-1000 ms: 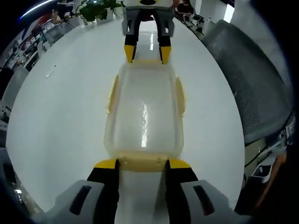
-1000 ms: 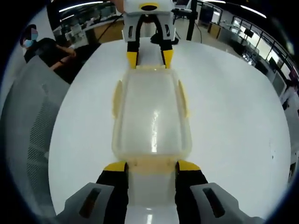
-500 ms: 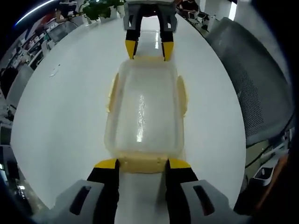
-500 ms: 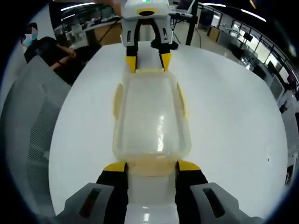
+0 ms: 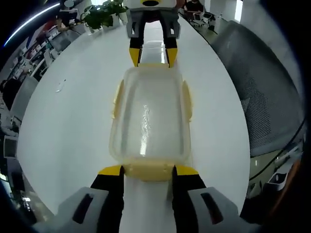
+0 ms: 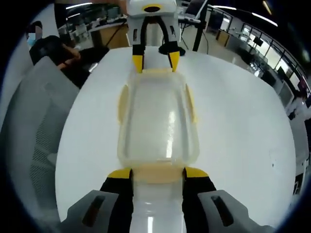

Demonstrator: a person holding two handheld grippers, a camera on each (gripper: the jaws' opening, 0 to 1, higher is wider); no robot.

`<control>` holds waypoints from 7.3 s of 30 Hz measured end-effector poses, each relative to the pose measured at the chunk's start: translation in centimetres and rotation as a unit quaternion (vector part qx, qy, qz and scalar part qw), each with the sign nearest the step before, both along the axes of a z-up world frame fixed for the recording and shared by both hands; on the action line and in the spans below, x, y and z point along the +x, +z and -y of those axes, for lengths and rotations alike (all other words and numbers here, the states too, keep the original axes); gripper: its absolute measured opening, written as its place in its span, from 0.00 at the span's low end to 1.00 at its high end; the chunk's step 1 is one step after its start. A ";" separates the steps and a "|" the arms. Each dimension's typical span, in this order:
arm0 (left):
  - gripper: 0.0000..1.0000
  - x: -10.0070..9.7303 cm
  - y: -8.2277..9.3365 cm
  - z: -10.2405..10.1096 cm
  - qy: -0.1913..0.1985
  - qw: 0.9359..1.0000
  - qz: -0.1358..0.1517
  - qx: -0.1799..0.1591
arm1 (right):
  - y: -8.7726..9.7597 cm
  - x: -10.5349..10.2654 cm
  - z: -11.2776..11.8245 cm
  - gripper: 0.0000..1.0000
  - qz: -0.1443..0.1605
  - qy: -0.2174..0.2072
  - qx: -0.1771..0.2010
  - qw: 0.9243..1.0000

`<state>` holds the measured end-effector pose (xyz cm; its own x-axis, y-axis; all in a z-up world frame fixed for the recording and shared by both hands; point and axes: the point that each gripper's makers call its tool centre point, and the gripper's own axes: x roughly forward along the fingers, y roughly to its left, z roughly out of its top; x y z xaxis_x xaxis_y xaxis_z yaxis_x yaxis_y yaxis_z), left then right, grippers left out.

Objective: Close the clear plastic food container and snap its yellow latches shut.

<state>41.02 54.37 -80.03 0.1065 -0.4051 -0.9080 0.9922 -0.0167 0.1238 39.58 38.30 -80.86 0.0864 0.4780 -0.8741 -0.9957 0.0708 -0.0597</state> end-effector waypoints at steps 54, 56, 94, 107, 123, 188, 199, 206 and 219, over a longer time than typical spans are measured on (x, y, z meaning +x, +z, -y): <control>0.37 -2.7 3.5 10.9 0.005 0.998 -0.015 -0.055 | 3.6 -2.0 11.1 0.37 0.012 0.009 -0.036 0.999; 0.37 -2.8 3.5 11.5 0.006 0.998 -0.017 -0.057 | 3.5 -2.1 11.7 0.37 0.014 0.008 -0.037 0.999; 0.37 -2.9 3.6 18.9 -0.004 0.997 -0.021 -0.075 | 3.7 -2.5 19.0 0.37 0.006 -0.006 -0.052 0.999; 0.37 -2.8 3.4 20.5 -0.003 0.997 -0.021 -0.080 | 3.6 -2.4 20.6 0.37 0.003 -0.007 -0.057 0.998; 0.37 -2.4 2.9 22.0 -0.007 0.996 -0.023 -0.086 | 3.0 -2.0 22.1 0.38 -0.003 -0.010 -0.066 0.998; 0.42 -1.9 4.3 22.9 0.276 0.945 -0.072 -0.159 | 5.3 -2.4 21.7 0.44 -0.090 -0.331 0.045 0.938; 0.40 -1.7 3.3 22.6 0.361 0.915 -0.092 -0.157 | 4.8 -0.9 21.9 0.41 -0.102 -0.424 0.054 0.898; 0.41 -1.9 2.9 22.5 0.405 0.889 -0.124 -0.173 | 4.3 -0.5 21.8 0.40 -0.145 -0.488 0.086 0.856; 0.35 -2.7 2.5 23.4 0.440 0.857 -0.194 -0.187 | 2.9 -1.1 21.4 0.39 -0.189 -0.516 0.095 0.830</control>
